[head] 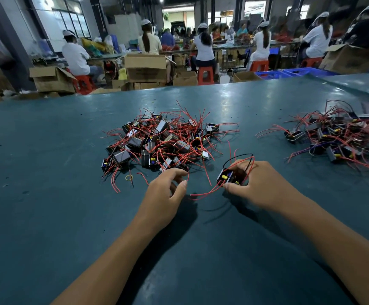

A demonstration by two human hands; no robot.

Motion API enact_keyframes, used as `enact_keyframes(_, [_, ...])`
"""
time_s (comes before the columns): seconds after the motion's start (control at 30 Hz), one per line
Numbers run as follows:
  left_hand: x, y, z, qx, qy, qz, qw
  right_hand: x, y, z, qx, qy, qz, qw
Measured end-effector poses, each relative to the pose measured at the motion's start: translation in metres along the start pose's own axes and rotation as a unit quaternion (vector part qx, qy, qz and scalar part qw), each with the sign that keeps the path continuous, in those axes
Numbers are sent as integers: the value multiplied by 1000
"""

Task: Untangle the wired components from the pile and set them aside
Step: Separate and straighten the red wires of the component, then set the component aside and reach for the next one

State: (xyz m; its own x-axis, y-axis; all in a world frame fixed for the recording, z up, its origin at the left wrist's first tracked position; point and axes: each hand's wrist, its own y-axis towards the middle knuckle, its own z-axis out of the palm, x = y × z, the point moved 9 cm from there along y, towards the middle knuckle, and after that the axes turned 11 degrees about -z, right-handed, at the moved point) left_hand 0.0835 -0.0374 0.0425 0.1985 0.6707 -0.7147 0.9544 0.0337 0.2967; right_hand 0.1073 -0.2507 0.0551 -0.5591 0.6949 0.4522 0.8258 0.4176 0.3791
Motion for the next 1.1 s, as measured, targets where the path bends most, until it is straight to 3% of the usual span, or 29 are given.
enact_keyframes(0.17, [-2,-1,-3,-3,1,6,1000,-24,2,-27,53,-100,18,993])
enact_keyframes(0.27, [-3,-2,-1,5,-1,10,1000,-60,4,-68,18,-218,64,974])
enact_keyframes(0.37, [-5,-3,-1,8,1,18,1000,-103,9,-119,-9,-355,160,921])
enact_keyframes(0.47, [-3,-2,-2,7,-3,15,1000,-140,3,-137,58,-351,289,889])
enact_keyframes(0.53, [0,-1,-3,7,-3,11,1000,-142,1,-129,71,-334,323,883])
enact_keyframes(0.77, [7,4,-3,0,6,12,1000,-76,27,-60,79,-341,203,914])
enact_keyframes(0.9, [8,6,-2,-2,5,17,1000,-42,50,-9,88,-201,107,970])
enact_keyframes(1.1, [8,7,-10,-15,-28,13,999,-18,75,29,28,-112,73,991])
